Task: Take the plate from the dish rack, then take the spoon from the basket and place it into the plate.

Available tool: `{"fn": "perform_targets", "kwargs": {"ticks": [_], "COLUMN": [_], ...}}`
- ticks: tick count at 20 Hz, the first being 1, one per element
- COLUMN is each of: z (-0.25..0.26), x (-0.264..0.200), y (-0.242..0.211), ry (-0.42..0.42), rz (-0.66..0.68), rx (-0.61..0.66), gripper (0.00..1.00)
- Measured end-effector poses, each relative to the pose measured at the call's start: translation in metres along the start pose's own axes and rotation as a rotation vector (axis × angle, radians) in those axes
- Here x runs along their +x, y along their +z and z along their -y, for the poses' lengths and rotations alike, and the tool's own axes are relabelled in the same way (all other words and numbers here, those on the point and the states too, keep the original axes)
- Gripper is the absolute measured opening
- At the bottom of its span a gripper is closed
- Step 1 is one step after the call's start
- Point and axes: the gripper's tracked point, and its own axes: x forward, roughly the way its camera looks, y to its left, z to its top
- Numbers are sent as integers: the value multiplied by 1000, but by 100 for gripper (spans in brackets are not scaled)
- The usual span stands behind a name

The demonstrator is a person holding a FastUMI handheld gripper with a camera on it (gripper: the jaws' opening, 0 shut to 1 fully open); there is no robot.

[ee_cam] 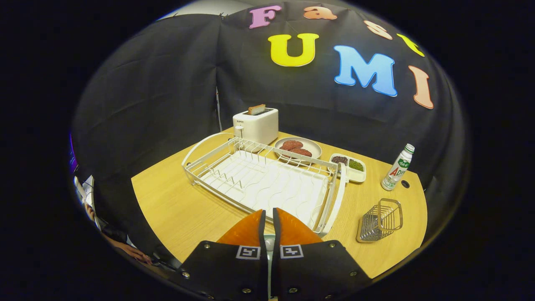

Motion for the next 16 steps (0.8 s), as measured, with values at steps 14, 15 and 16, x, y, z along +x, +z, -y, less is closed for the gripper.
{"fn": "perform_targets", "kwargs": {"ticks": [14,15,16], "z": [95,104,115], "x": [-60,-71,-83], "y": [45,52,61], "ry": [-213,-241,-267], "rz": [182,212,241], "rx": [85,105,123], "gripper": [26,26,26]}}
